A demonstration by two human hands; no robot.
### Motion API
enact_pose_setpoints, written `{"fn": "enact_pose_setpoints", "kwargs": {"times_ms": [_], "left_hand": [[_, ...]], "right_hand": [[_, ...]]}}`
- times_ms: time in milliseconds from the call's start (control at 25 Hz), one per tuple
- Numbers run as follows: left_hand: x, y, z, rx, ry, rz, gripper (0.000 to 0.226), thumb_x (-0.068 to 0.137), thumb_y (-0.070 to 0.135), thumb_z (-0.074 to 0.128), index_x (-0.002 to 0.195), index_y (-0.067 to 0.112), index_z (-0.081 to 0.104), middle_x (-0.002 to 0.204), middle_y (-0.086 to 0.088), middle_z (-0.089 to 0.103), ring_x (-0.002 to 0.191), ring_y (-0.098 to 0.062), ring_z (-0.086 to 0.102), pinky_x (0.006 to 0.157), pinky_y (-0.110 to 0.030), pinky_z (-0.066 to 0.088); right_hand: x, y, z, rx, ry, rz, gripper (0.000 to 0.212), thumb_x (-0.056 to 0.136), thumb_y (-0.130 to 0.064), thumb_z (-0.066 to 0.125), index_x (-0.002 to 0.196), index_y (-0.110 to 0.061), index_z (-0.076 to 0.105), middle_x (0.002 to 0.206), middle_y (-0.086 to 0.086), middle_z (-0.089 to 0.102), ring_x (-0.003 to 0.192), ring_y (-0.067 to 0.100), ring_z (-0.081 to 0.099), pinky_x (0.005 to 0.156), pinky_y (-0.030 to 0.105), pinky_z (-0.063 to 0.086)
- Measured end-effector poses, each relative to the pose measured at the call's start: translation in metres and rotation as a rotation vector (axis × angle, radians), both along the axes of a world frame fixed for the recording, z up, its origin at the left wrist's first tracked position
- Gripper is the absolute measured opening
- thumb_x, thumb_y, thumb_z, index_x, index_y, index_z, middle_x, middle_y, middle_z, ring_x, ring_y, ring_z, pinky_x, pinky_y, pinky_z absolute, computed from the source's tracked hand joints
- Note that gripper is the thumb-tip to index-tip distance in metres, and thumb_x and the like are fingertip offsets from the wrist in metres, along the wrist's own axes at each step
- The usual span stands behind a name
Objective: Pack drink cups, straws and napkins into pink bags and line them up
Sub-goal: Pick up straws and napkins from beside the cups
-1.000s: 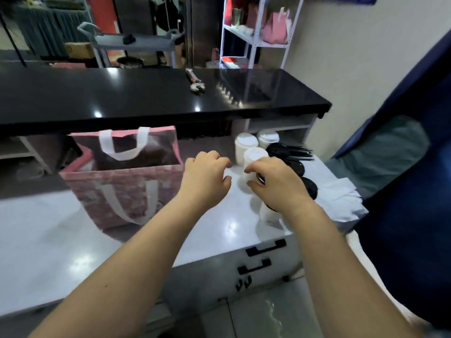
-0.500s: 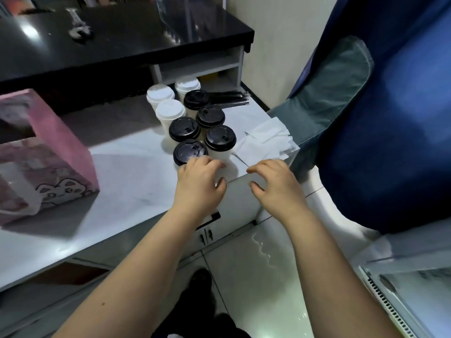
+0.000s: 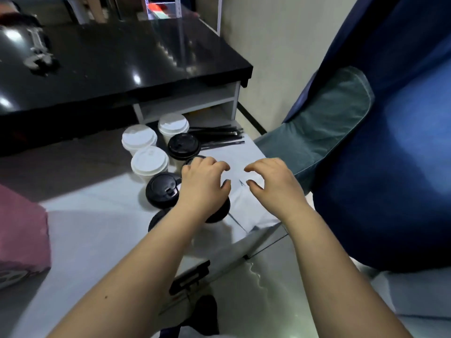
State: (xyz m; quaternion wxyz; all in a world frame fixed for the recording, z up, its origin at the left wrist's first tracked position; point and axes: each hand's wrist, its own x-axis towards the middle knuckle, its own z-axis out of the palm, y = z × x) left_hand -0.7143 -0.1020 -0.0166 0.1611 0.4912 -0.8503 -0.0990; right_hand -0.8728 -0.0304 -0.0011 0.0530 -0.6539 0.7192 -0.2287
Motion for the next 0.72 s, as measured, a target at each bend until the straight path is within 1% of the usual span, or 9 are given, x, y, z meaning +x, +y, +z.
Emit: {"fn": "enact_pose_setpoints", "kwargs": {"times_ms": [120,240,360,440,560,640,720], "left_hand": [[-0.024,-0.033,-0.005,0.04,-0.04,-0.032,0.036,0.089,0.036,0.054,0.124,0.029,0.057,0.119,0.004,0.058,0.116,-0.024,0.043,0.095,-0.04,0.033],[-0.048,-0.059,-0.015,0.073,-0.114,-0.041,0.036,0.089,0.034,0.054,0.124,0.028,0.056,0.122,0.003,0.056,0.119,-0.025,0.042,0.096,-0.04,0.031],[-0.068,-0.096,-0.022,0.065,-0.155,0.018,0.036,0.088,0.031,0.054,0.124,0.027,0.057,0.12,0.001,0.056,0.117,-0.027,0.044,0.095,-0.041,0.033],[-0.076,-0.119,-0.023,0.063,-0.215,0.079,0.035,0.088,0.03,0.054,0.123,0.026,0.057,0.117,-0.001,0.056,0.113,-0.028,0.045,0.092,-0.041,0.035],[-0.088,-0.138,-0.03,0.135,-0.297,0.167,0.035,0.087,0.027,0.054,0.122,0.025,0.057,0.116,-0.002,0.056,0.111,-0.029,0.045,0.091,-0.04,0.038],[-0.093,-0.148,-0.034,0.188,-0.299,0.235,0.036,0.086,0.023,0.054,0.121,0.023,0.057,0.115,-0.003,0.055,0.11,-0.029,0.045,0.09,-0.04,0.039],[-0.093,-0.156,-0.037,0.196,-0.285,0.303,0.036,0.085,0.02,0.052,0.12,0.021,0.057,0.113,-0.004,0.055,0.108,-0.029,0.046,0.088,-0.041,0.041]], "right_hand": [[-0.016,-0.037,-0.003,0.012,-0.02,-0.019,0.023,0.088,-0.018,0.063,0.111,-0.019,0.066,0.111,-0.007,0.064,0.111,0.017,0.047,0.088,0.03,0.04],[-0.053,-0.069,-0.017,0.12,0.053,-0.051,0.024,0.09,-0.017,0.059,0.113,-0.018,0.065,0.114,-0.005,0.062,0.115,0.021,0.045,0.09,0.034,0.039],[-0.093,-0.115,-0.025,0.128,0.004,-0.051,0.025,0.09,-0.018,0.06,0.114,-0.019,0.065,0.116,-0.004,0.062,0.116,0.021,0.044,0.091,0.033,0.038],[-0.102,-0.147,-0.034,0.13,-0.014,0.045,0.025,0.089,-0.018,0.061,0.113,-0.019,0.065,0.115,-0.003,0.063,0.115,0.022,0.045,0.091,0.033,0.038],[-0.108,-0.192,-0.057,0.236,0.011,0.246,0.029,0.087,-0.018,0.061,0.116,-0.021,0.064,0.117,-0.001,0.062,0.116,0.023,0.045,0.096,0.034,0.038],[-0.114,-0.223,-0.073,0.278,0.003,0.342,0.033,0.086,-0.016,0.06,0.118,-0.021,0.064,0.12,0.0,0.061,0.116,0.024,0.044,0.098,0.036,0.037],[-0.112,-0.251,-0.086,0.269,0.018,0.415,0.036,0.086,-0.015,0.059,0.121,-0.023,0.063,0.123,-0.001,0.06,0.116,0.025,0.041,0.097,0.036,0.033]]}}
